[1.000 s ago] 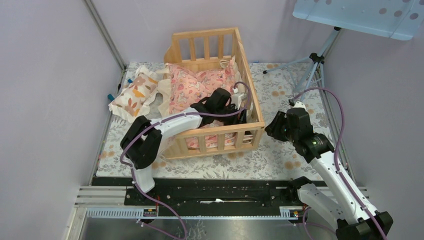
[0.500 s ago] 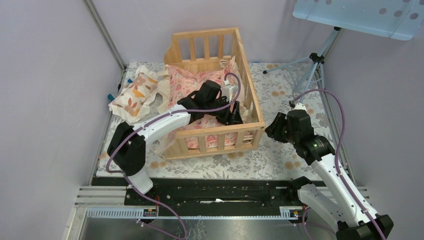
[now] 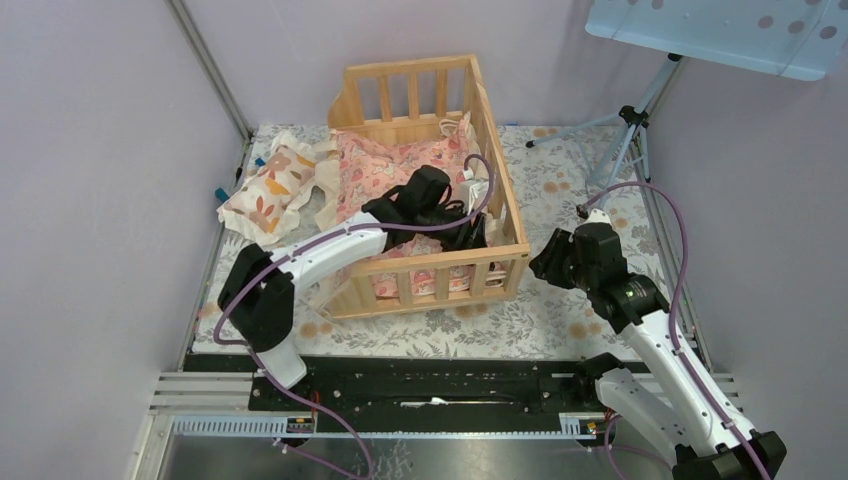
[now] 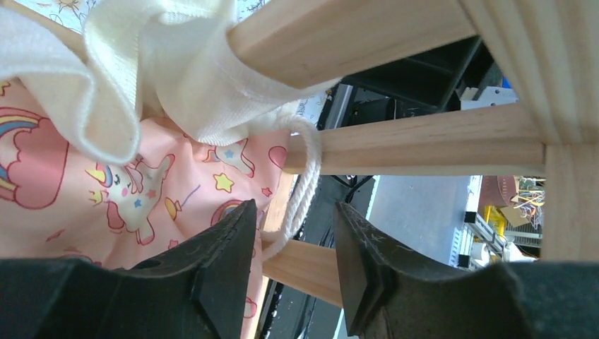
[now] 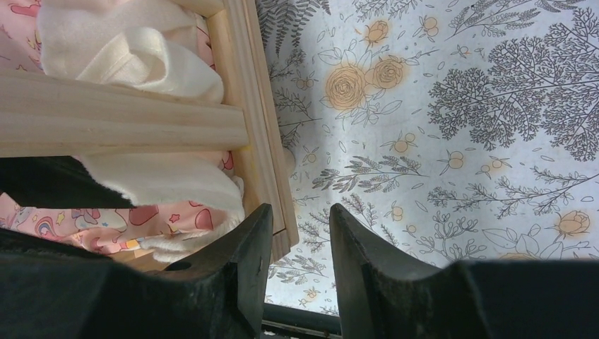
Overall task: Set up the pet bed
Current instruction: Cross the ropes on the bed frame.
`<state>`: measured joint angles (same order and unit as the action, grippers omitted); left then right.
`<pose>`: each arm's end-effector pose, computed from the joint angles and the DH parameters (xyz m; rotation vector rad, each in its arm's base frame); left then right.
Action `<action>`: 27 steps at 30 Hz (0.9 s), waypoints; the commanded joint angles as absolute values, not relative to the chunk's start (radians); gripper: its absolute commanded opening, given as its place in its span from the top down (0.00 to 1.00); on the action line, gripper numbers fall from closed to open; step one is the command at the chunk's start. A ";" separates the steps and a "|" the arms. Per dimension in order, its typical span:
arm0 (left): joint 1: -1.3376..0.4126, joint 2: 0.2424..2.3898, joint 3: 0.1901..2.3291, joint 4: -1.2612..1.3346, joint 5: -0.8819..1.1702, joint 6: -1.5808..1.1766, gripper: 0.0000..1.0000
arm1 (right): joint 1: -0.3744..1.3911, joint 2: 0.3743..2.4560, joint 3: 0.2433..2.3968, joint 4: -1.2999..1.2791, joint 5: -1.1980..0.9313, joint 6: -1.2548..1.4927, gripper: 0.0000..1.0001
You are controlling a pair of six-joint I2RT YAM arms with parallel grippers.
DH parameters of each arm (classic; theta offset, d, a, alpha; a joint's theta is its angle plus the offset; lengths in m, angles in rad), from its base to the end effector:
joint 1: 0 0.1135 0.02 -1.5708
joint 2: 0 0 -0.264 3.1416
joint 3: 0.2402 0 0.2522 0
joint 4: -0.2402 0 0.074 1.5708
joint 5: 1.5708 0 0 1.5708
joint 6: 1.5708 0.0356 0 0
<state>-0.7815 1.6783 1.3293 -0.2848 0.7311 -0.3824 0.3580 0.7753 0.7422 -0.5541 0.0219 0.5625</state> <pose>0.2530 -0.2845 0.2891 0.9153 2.2212 -1.4102 0.1590 0.0587 0.2894 0.2376 2.1891 0.5023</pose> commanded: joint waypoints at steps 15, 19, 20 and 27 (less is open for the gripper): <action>-0.817 1.746 1.389 -0.208 0.831 -0.379 0.61 | 0.352 0.562 0.698 -0.541 0.036 0.614 0.64; -0.818 1.757 1.401 -0.165 0.884 -0.408 0.72 | 0.352 0.429 0.637 -0.506 -0.052 0.704 0.64; -0.818 1.760 1.404 -0.164 0.890 -0.409 0.74 | 0.353 0.408 0.622 -0.500 -0.073 0.722 0.64; -0.818 1.763 1.402 -0.169 0.904 -0.395 0.82 | 0.352 0.293 0.508 -0.388 -0.235 0.876 0.66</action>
<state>-0.8101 1.7702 1.3598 -0.2157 0.8505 -0.4019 0.3569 0.3481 0.5610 -0.4870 -0.1238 0.7444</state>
